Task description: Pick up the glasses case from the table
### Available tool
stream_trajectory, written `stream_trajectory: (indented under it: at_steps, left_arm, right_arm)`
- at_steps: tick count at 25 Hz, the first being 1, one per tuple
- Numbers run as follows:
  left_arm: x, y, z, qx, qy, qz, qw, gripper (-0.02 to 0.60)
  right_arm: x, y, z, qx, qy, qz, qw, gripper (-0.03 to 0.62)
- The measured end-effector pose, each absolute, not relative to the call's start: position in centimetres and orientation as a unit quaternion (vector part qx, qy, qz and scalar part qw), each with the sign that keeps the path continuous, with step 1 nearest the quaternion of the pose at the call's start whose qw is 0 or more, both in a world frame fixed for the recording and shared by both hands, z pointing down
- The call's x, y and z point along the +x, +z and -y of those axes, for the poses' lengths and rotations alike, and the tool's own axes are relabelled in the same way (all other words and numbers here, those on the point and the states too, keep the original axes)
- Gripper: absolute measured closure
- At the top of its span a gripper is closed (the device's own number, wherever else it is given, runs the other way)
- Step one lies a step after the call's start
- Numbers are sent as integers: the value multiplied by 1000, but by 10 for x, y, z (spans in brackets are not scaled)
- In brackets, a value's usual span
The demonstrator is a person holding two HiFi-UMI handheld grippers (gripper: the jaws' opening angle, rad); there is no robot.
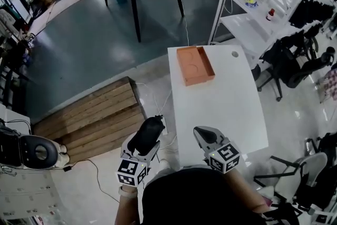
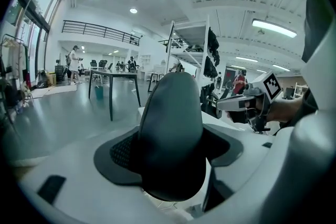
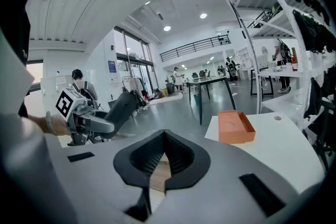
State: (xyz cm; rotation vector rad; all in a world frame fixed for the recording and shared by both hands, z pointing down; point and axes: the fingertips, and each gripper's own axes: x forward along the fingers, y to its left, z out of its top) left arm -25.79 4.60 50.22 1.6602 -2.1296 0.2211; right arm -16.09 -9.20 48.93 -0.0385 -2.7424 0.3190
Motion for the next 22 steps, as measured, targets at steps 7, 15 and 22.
stream_trajectory:
  at_steps: [7,15,22]
  left_arm:
    - [-259,500,-51,601,77,768,209,222]
    - [-257,506,-53,608,73,761,216,222]
    - [-261,504,-48,612,74,758,213,222]
  right_arm:
    - [-161,485,85,-12,97,976,193,568]
    - [-157,484,81,-2,90,977,193,568]
    - [-150,488,85,14,100,975,197,568]
